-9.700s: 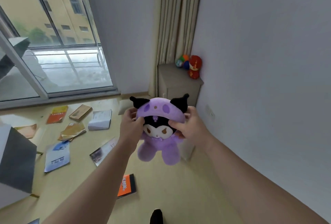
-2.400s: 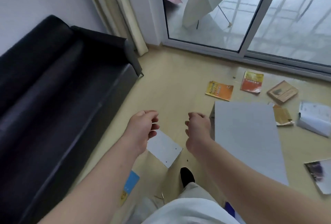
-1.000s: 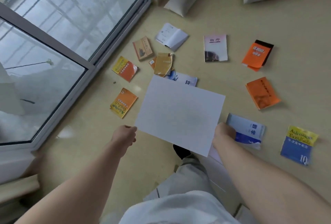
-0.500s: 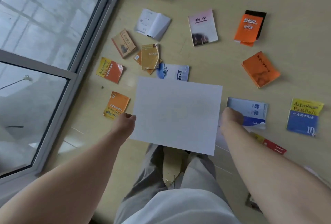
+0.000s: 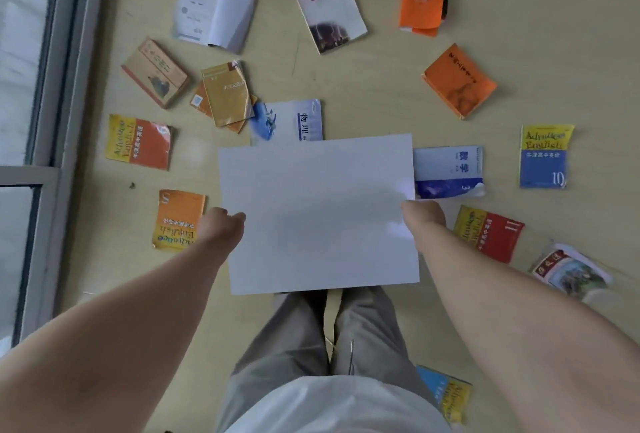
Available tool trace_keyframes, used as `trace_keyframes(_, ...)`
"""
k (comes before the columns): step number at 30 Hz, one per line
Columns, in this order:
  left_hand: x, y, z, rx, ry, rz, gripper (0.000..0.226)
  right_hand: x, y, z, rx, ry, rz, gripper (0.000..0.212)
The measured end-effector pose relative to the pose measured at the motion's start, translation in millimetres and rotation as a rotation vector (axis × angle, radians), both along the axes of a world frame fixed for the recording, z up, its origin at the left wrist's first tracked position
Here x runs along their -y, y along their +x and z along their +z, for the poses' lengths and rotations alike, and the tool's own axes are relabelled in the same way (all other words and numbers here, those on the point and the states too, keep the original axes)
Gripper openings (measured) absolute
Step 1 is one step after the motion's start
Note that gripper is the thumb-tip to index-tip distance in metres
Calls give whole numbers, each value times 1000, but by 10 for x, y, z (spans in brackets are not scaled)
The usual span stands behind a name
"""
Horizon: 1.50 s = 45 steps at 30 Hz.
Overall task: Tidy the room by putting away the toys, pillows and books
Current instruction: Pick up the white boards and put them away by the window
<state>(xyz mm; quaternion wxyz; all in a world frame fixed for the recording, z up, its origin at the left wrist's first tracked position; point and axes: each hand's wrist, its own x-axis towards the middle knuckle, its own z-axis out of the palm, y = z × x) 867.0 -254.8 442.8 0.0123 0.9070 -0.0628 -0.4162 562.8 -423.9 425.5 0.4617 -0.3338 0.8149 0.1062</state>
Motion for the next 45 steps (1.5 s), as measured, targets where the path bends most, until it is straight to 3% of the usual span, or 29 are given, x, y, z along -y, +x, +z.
trace_keyframes(3, -23, 67, -283, 3, 22, 109, 59, 62, 80, -210, -10, -24, -45, 60)
trace_keyframes(7, -50, 73, -556, -46, 17, 232, 66, 198, 152, -502, -32, -33, -58, 87)
trace_keyframes(12, -81, 123, -757, -126, -71, 308, 26, 215, 189, -778, -27, -14, -59, 92)
trace_keyframes(16, -88, 145, -807, -89, -73, 366, 43, 194, 91, -876, -45, -93, -37, 80)
trace_keyframes(21, -76, 151, -839, -12, -59, 420, 39, 214, -65, -902, -39, -162, 22, 65)
trace_keyframes(29, -66, 2, -963, 110, -106, 603, 82, 135, 75, -954, -168, -214, -44, 99)
trace_keyframes(36, -192, -130, -954, 172, -136, 642, 85, 137, -54, -924, -174, -285, 24, 96)
trace_keyframes(40, -467, -203, -609, 154, -136, 718, 97, 67, 10, -593, -150, -315, 71, 95)
trace_keyframes(45, -798, -235, -143, 96, -160, 801, 92, 58, 151, -125, -163, -327, 174, 108)
